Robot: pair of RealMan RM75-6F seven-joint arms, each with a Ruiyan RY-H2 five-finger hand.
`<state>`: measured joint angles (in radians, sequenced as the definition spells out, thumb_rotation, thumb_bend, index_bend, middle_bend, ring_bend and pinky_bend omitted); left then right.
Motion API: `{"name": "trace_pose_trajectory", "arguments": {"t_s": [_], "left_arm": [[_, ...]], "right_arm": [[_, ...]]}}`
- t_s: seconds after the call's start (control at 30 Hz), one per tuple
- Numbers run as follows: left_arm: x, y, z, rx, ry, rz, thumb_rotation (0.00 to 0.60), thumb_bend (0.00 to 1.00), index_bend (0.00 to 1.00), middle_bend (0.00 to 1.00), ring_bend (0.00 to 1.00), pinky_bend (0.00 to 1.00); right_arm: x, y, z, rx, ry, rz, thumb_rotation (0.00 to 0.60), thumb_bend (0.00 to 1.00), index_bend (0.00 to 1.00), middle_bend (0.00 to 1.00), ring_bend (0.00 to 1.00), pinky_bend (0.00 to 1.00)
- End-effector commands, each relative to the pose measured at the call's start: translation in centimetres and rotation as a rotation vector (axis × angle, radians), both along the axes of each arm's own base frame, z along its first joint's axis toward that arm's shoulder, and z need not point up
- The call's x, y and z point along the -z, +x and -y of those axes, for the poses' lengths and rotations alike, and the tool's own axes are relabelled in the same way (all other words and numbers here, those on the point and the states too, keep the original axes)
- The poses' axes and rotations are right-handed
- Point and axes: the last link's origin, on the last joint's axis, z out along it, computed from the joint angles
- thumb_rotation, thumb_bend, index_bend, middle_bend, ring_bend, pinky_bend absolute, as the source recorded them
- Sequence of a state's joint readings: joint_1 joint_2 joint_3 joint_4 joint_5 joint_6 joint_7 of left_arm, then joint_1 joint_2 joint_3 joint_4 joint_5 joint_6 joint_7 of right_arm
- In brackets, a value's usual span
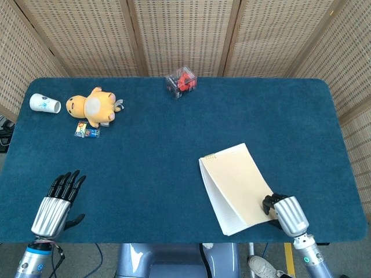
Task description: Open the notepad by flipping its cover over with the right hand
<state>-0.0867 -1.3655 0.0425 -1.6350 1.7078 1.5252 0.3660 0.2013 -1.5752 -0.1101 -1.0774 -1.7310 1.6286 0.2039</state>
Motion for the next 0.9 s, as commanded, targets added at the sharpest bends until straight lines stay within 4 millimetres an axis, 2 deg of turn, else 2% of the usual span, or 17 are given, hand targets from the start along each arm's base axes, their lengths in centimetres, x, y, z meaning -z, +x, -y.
{"name": "trace_pose_trajectory", "arguments": {"t_s": [0.03,0.5,0.9], "left_arm": [[0.0,0.1,0.1,0.002,0.002,0.0,0.6,0.0,0.0,0.0,0.0,0.07],[-0.2,0.3,0.2,0.007,0.004,0.01,0.6,0.0,0.0,0.0,0.0,0.07],[-0.3,0.4,0.3,0.009,0.008,0.011,0.6,0.0,0.0,0.0,0.0,0.07]], "right_arm": [[-0.5,-0.6,-0.3,0.009,-0.006,0.002,0.6,0.63,0.75,0.74,0.63,0.81],[-2.7,-2.7,-2.3,0.028,-0.03,0.005,0.6,0.63,0.75,0.74,0.63,0.81],[-3.7,-4.3,-4.2,0.049,-0.026,-0.007,0.6,0.63,0.75,0.74,0.64,0.81]]}}
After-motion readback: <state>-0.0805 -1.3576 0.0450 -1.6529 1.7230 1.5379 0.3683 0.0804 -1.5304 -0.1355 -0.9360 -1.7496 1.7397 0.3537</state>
